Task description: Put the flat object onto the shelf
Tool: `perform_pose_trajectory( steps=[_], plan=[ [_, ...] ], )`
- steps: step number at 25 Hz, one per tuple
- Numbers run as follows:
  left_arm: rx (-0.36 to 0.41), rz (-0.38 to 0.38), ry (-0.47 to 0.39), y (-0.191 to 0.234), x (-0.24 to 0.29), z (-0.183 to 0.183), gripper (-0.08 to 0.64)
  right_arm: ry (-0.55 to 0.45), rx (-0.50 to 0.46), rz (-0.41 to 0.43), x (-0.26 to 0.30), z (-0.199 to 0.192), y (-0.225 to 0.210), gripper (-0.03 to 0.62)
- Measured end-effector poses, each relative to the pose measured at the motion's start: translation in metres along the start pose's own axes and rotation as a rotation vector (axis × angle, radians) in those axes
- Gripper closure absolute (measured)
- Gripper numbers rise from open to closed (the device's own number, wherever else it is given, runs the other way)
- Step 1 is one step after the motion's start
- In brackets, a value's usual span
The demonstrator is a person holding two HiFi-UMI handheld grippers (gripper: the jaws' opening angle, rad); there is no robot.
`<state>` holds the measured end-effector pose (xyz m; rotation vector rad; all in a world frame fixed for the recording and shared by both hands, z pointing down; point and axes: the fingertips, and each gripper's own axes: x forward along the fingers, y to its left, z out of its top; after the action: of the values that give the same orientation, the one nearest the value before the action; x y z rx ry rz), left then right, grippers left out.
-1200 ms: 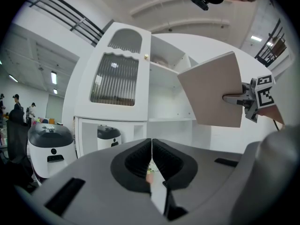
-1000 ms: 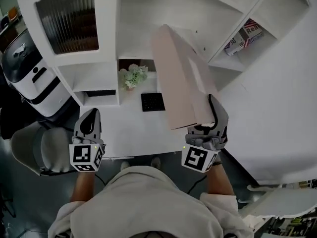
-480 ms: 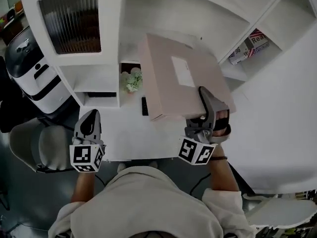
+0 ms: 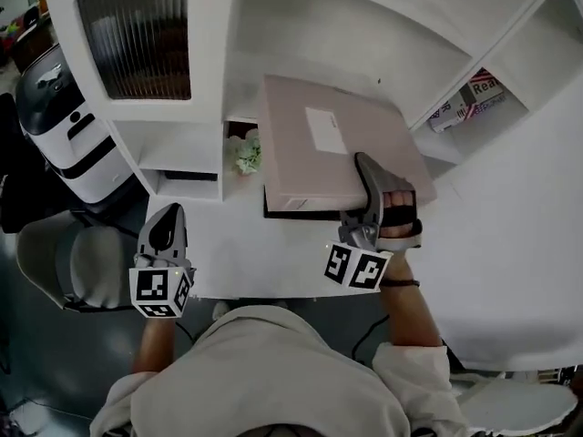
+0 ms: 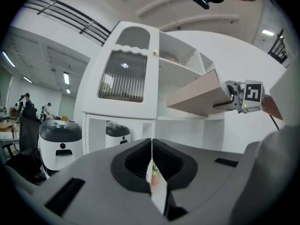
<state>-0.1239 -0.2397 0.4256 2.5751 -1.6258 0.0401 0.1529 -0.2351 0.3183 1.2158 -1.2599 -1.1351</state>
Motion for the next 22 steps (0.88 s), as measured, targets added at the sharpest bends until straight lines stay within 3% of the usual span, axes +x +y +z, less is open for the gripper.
perform_pose_trajectory(
  steps=[8,22],
  plan=[
    [-0.012,0.046,0.012,0.010,-0.002,-0.006,0.554,0.030,-0.106,0.056,0.032,-0.001,0.027,0.318],
    [-0.024,0.093,0.031,0.018,0.002,-0.014,0.554,-0.003,-0.110,0.151,0.073,0.005,0.060,0.244]
  ],
)
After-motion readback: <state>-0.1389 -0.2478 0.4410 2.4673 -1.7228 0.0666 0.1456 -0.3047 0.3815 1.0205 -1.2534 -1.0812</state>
